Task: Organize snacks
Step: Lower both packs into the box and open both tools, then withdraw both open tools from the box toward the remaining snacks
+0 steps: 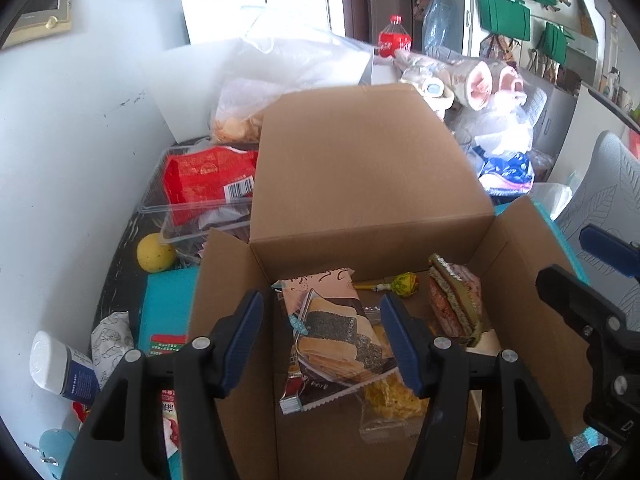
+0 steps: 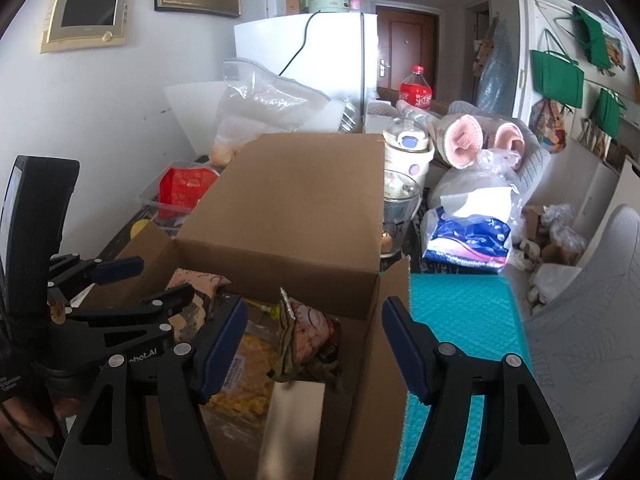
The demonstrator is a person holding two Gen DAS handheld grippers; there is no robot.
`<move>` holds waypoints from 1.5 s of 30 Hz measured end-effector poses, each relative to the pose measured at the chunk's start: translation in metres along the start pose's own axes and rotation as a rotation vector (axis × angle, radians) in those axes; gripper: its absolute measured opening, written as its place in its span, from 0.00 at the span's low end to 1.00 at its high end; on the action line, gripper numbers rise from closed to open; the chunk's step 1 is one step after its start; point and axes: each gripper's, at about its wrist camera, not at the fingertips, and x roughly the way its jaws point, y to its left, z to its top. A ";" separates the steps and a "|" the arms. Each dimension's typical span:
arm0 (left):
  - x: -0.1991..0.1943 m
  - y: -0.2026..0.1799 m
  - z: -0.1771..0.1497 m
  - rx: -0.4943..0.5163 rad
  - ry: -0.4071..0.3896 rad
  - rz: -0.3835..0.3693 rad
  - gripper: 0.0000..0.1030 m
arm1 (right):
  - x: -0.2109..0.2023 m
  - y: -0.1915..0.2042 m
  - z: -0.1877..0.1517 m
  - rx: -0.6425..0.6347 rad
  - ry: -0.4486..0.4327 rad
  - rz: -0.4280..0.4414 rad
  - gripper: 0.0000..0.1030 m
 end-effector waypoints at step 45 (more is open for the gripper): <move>-0.223 0.020 -0.109 0.020 -0.287 -0.052 0.79 | -0.204 0.055 -0.093 -0.005 -0.194 0.068 0.82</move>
